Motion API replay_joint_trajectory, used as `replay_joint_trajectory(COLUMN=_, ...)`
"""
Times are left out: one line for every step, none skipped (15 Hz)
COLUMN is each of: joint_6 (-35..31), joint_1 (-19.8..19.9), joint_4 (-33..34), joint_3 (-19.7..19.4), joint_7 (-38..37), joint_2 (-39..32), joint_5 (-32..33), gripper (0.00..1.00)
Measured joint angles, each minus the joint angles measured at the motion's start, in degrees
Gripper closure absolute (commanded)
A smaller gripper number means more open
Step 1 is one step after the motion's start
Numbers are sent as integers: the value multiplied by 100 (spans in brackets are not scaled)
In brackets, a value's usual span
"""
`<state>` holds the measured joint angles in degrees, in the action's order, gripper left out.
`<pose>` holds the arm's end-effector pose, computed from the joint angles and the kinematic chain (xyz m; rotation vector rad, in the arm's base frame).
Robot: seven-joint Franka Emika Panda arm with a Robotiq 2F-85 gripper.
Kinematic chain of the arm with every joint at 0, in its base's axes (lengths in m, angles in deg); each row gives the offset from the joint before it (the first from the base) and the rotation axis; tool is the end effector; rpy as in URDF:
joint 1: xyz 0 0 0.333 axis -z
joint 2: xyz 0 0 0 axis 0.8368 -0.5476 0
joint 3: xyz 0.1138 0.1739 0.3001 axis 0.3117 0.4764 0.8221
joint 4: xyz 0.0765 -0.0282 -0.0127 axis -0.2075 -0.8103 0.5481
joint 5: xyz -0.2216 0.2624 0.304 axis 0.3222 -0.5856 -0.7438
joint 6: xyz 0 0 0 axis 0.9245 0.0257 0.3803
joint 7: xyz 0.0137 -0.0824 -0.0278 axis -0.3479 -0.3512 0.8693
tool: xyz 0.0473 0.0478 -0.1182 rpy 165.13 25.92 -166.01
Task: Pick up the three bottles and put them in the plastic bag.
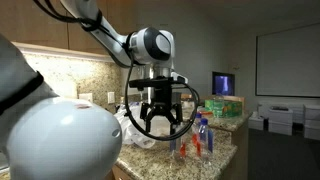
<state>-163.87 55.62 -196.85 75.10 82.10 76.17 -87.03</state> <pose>0.3211 0.0053 0.3763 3.0748 0.1804 -0.2747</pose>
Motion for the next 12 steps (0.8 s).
replay_joint_trajectory(joint_6=0, joint_1=0, joint_4=0, joint_3=0, joint_7=0, joint_2=0, joint_5=0, gripper=0)
replay_joint_trajectory(joint_6=0, joint_1=0, joint_4=0, joint_3=0, joint_7=0, joint_2=0, joint_5=0, gripper=0)
replay_joint_trajectory(joint_6=0, joint_1=0, joint_4=0, joint_3=0, joint_7=0, joint_2=0, joint_5=0, gripper=0)
replay_joint_trajectory(joint_6=0, joint_1=0, joint_4=0, joint_3=0, joint_7=0, joint_2=0, joint_5=0, gripper=0)
replay_joint_trajectory(joint_6=0, joint_1=0, joint_4=0, joint_3=0, joint_7=0, joint_2=0, joint_5=0, gripper=0)
replay_joint_trajectory(joint_6=0, joint_1=0, joint_4=0, joint_3=-1, joint_7=0, joint_2=0, joint_5=0, gripper=0)
replay_joint_trajectory(joint_6=0, joint_1=0, joint_4=0, joint_3=-2, joint_7=0, joint_2=0, joint_5=0, gripper=0)
replay_joint_trajectory(joint_6=0, joint_1=0, joint_4=0, joint_3=-3, joint_7=0, joint_2=0, joint_5=0, gripper=0)
replay_joint_trajectory(joint_6=0, joint_1=0, joint_4=0, joint_3=-3, joint_7=0, joint_2=0, joint_5=0, gripper=0)
replay_joint_trajectory(joint_6=-14, joint_1=0, joint_4=2, joint_3=-3, joint_7=-6, joint_2=0, joint_5=0, gripper=0)
replay_joint_trajectory(joint_6=-90, joint_1=0, joint_4=12, joint_3=6, joint_7=-26, joint_2=-8, joint_5=0, gripper=0)
replay_joint_trajectory(joint_6=-206, joint_1=0, joint_4=39, joint_3=22, joint_7=-58, joint_2=-34, joint_5=0, gripper=0)
